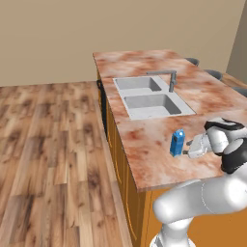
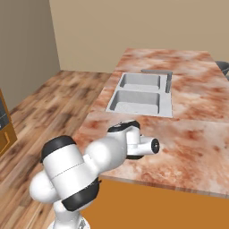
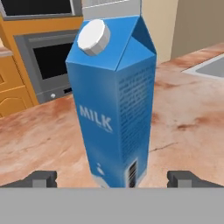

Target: Pick the milk from the counter and place it in the open cabinet.

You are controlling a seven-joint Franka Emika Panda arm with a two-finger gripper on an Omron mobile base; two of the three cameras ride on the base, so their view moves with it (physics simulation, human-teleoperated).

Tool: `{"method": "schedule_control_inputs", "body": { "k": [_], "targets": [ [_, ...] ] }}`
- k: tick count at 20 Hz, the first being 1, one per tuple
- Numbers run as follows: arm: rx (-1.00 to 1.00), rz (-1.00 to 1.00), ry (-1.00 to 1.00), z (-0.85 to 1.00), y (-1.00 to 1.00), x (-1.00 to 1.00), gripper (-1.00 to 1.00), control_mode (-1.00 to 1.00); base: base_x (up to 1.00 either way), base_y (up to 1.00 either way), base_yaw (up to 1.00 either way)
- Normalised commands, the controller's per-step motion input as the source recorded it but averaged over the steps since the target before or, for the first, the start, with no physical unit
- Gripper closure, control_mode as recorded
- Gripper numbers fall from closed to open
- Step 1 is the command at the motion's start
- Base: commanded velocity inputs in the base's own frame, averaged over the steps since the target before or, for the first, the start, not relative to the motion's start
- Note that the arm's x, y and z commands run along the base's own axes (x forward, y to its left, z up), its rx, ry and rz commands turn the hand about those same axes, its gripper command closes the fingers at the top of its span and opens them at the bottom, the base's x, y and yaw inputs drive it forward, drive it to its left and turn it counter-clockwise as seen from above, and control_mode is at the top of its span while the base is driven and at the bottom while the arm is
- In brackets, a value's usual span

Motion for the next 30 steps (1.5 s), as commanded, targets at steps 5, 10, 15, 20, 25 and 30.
{"method": "schedule_control_inputs", "body": {
  "k": [5,10,15,20,25,30],
  "targets": [
    [0.00,0.00,0.00,0.00,-0.03,0.18,-1.00,-1.00,0.00,0.00,0.00],
    [0.00,0.00,0.00,0.00,-0.05,0.14,-1.00,-1.00,0.00,0.00,0.00],
    [0.00,0.00,0.00,0.00,0.00,0.02,-1.00,-1.00,0.00,0.00,0.00],
    [0.00,0.05,0.00,0.00,0.00,0.14,-1.00,-1.00,0.00,0.00,0.00],
    [0.00,0.05,0.00,0.00,0.00,0.17,-1.00,-1.00,0.00,0.00,0.00],
    [0.00,0.02,0.00,0.00,0.00,0.04,-1.00,-1.00,0.00,0.00,0.00]
  ]
}}
